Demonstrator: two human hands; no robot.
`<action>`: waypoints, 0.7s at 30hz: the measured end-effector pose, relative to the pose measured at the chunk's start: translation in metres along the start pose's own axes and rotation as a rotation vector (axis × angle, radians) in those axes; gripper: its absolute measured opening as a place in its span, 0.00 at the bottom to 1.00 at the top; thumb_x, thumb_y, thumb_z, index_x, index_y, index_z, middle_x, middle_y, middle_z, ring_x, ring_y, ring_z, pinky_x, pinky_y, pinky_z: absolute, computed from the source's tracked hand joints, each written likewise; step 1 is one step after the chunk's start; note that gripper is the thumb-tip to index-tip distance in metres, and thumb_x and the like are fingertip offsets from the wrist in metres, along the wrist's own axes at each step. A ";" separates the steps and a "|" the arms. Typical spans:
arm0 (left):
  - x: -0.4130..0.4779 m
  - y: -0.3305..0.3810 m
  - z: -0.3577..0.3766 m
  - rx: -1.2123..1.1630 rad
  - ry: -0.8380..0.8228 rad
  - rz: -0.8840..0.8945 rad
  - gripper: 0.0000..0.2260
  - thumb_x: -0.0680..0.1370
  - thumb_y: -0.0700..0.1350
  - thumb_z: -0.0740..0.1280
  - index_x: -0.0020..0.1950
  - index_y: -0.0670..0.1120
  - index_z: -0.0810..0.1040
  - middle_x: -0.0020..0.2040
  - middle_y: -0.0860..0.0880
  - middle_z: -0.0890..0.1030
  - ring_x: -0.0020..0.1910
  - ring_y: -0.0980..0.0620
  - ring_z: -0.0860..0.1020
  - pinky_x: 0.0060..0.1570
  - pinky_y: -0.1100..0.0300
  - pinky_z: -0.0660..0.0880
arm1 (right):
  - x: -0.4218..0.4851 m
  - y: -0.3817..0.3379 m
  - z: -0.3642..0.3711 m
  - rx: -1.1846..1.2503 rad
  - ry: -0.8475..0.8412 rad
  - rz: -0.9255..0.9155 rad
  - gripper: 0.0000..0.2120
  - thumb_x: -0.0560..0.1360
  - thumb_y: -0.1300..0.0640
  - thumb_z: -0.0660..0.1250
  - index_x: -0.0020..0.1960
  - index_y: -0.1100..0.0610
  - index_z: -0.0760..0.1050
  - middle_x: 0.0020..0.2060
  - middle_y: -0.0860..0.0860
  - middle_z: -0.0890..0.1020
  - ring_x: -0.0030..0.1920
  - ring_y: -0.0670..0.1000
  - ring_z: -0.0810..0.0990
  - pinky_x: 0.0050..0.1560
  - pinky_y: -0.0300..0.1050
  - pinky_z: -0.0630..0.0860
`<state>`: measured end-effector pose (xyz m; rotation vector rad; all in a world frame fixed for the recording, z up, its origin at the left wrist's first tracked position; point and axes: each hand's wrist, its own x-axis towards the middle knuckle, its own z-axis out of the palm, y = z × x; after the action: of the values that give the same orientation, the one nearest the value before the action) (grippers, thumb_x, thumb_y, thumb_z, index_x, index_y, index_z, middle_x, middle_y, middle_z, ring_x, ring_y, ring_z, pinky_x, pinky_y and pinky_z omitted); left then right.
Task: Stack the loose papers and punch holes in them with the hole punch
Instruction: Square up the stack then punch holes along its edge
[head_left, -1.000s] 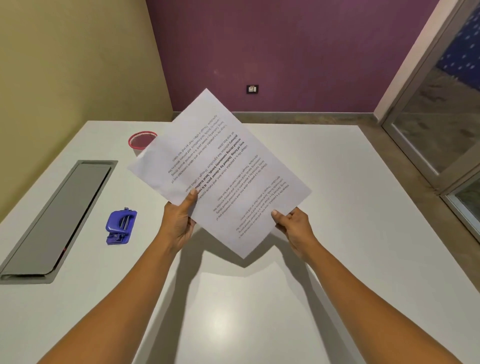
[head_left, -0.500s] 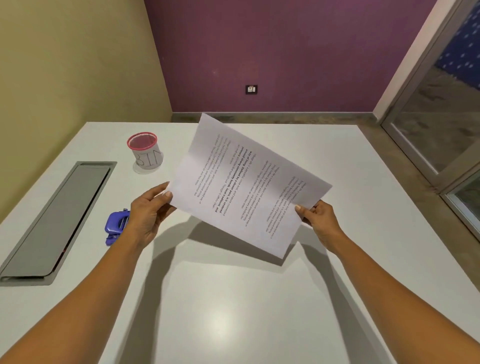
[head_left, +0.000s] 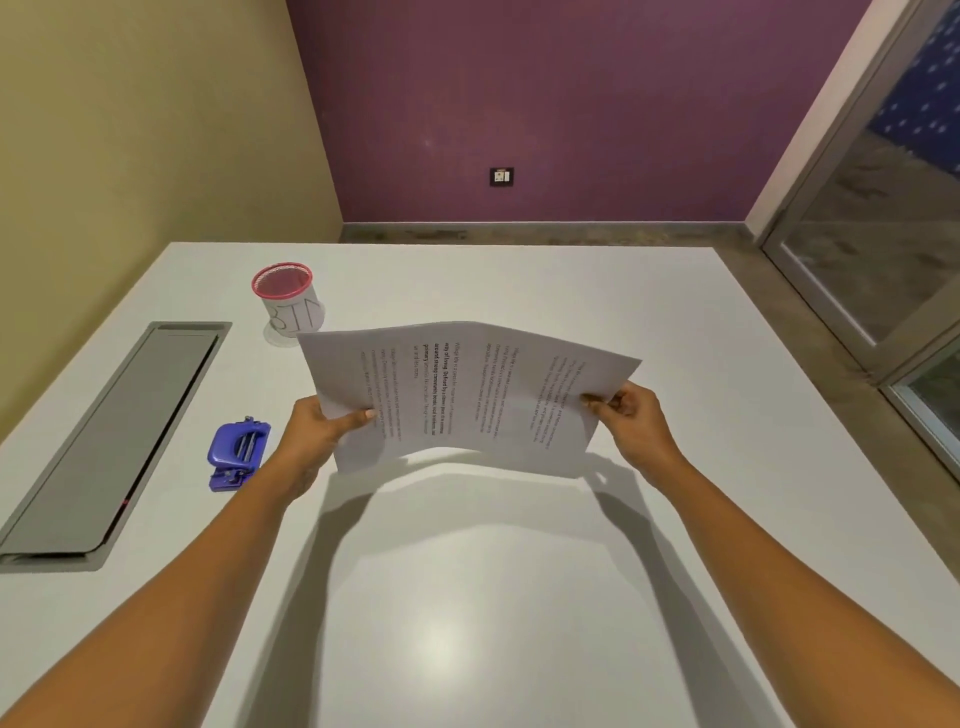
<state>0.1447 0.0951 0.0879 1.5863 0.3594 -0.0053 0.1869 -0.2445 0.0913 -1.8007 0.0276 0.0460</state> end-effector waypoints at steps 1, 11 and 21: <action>0.000 -0.002 0.000 0.002 0.000 0.000 0.16 0.70 0.35 0.71 0.56 0.43 0.77 0.53 0.45 0.81 0.52 0.44 0.79 0.57 0.49 0.74 | -0.001 0.001 0.000 0.001 0.001 -0.003 0.08 0.74 0.67 0.65 0.48 0.55 0.76 0.43 0.48 0.81 0.43 0.42 0.79 0.42 0.31 0.75; -0.003 -0.012 0.008 -0.004 0.003 0.017 0.11 0.71 0.38 0.71 0.52 0.45 0.79 0.48 0.51 0.82 0.51 0.46 0.79 0.53 0.52 0.73 | -0.009 0.013 0.005 0.017 -0.022 0.049 0.07 0.73 0.60 0.68 0.51 0.54 0.76 0.47 0.48 0.81 0.44 0.41 0.79 0.38 0.32 0.76; -0.003 -0.008 0.005 -0.021 -0.004 0.057 0.11 0.70 0.37 0.72 0.48 0.50 0.80 0.47 0.52 0.83 0.48 0.51 0.80 0.49 0.56 0.74 | -0.008 0.007 0.003 0.033 -0.030 0.042 0.10 0.72 0.60 0.70 0.46 0.45 0.75 0.42 0.40 0.81 0.40 0.37 0.81 0.38 0.32 0.77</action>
<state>0.1409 0.0890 0.0809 1.5748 0.3105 0.0394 0.1788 -0.2434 0.0845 -1.7657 0.0441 0.1016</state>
